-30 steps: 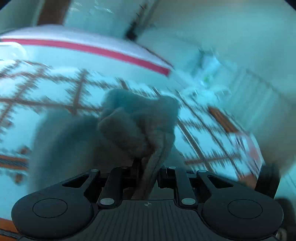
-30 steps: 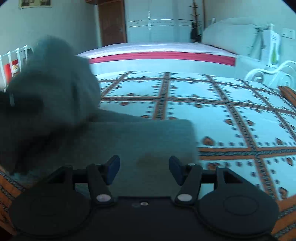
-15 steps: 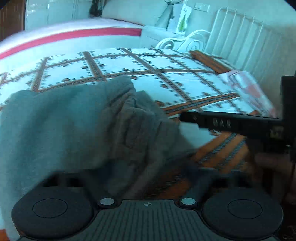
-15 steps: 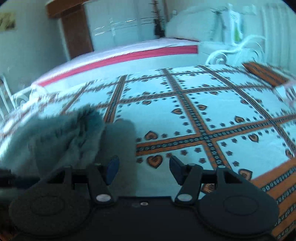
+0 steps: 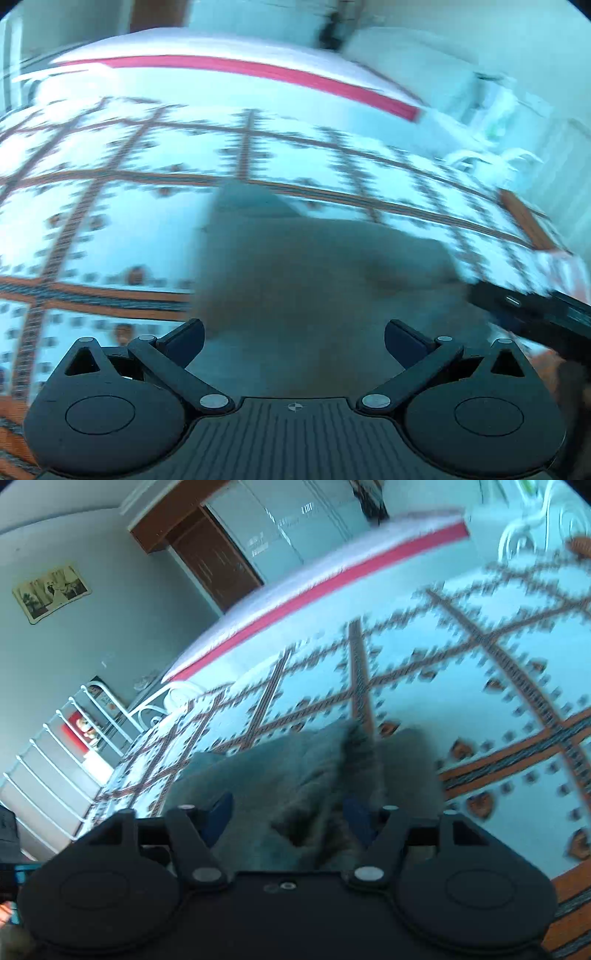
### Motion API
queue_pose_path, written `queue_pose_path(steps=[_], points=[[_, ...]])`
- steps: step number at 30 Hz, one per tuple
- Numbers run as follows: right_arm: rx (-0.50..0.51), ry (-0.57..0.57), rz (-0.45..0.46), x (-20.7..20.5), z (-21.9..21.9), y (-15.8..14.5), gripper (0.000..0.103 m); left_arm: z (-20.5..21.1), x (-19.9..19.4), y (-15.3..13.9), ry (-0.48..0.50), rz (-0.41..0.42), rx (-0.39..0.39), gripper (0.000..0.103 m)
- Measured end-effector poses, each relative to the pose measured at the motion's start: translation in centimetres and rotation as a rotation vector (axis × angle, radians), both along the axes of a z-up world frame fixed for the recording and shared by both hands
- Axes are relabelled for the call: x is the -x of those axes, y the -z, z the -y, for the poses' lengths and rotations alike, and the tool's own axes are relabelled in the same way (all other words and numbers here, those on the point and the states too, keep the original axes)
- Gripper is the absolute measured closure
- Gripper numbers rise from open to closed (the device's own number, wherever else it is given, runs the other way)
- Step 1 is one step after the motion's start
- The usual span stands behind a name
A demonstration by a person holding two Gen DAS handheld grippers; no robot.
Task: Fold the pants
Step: 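Open the left tool and release the folded end onto the pants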
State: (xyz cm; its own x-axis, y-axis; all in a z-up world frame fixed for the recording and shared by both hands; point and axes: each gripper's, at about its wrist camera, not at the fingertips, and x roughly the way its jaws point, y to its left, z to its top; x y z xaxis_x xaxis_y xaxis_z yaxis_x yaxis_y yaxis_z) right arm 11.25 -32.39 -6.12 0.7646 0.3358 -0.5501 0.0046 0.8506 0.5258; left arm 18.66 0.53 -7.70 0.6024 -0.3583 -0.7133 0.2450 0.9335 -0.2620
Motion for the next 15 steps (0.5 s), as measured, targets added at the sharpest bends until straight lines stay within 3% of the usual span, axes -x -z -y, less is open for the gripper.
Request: queue_pose_path(steps=[1,2,3,8,11,13,14,15], points=[[0.000,-0.010,-0.020,-0.5,-0.4,0.2,0.040,-0.6,-0.5,0.6,-0.016,-0.020,-0.005,0.000],[0.015,-0.022,-0.032,-0.8,-0.9,0.3,0.062,-1.0,-1.0,1.3,-0.028,-0.050,-0.004,0.000],[0.040,-0.027,-0.042,-0.9,-1.3,0.5,0.092,-1.4,-1.2,1.9,-0.032,-0.078,0.000,0.000],[0.069,-0.029,-0.048,0.4,-0.7,0.4,0.099,-1.5,-1.2,3.7,-0.050,-0.101,0.029,0.000],[0.068,0.001,-0.042,2.2,1.4,-0.1,0.099,-0.2,-1.1,3.8,-0.013,-0.091,0.017,0.000],[0.072,0.013,-0.106,2.6,2.5,1.2,0.098,0.6,-1.3,3.7,0.013,-0.087,-0.001,0.000],[0.077,0.017,-0.135,2.6,2.8,1.9,0.094,1.0,-1.3,3.8,0.021,-0.092,-0.013,0.000],[0.069,0.024,-0.148,2.6,3.0,2.3,0.082,1.3,-1.2,3.9,0.025,-0.092,-0.028,0.000]])
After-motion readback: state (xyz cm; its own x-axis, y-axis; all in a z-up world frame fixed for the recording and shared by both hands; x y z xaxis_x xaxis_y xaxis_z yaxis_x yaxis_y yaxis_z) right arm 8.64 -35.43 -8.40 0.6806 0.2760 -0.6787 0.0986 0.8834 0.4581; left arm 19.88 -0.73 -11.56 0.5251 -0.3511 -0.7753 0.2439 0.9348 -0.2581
